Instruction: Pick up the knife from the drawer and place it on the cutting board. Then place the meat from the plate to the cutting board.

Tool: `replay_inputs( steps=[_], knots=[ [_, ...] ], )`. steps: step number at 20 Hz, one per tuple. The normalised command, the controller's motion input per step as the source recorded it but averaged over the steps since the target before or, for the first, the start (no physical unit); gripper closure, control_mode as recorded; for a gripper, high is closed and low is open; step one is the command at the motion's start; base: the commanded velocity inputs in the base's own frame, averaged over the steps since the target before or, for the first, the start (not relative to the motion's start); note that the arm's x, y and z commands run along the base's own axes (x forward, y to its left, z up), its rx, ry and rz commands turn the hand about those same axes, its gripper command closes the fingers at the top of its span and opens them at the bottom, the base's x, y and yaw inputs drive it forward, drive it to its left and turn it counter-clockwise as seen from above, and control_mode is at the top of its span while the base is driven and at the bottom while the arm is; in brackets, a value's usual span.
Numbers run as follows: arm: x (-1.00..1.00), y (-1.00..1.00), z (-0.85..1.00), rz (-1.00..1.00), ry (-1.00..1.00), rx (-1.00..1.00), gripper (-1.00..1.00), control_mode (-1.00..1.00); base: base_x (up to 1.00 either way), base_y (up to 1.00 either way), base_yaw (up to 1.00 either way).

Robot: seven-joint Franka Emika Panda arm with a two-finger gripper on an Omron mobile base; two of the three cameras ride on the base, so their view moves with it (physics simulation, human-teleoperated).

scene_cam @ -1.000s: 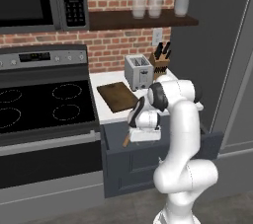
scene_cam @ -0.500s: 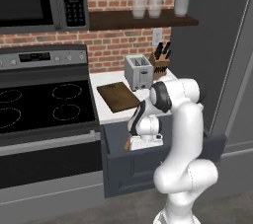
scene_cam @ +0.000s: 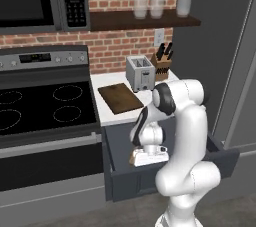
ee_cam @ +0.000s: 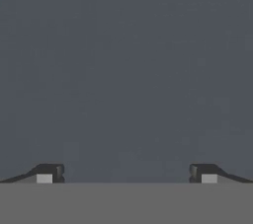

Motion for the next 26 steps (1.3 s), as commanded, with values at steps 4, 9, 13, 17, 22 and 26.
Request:
replay_inputs(
  steps=[4,9,13,17,22,26],
  knots=[
    [-1.0,0.06,-0.33,0.0,0.19,0.07,-1.0,-1.0,0.0,0.0,0.0],
    [-0.84,0.06,-0.04,0.0,0.09,0.02,-1.0,-1.0,0.0,0.0,0.0],
    [-0.01,0.15,0.54,-0.03,0.0,0.0,-1.0,-1.0,0.0,0.0,0.0],
    [0.54,0.27,0.68,-0.04,-0.05,-0.01,-1.0,-1.0,0.0,0.0,0.0],
    [0.66,0.4,0.45,-0.05,-0.11,-0.01,-1.0,-1.0,0.0,0.0,0.0],
    [0.35,0.42,0.07,-0.07,-0.22,-0.05,-1.0,-1.0,0.0,0.0,0.0]
  ],
)
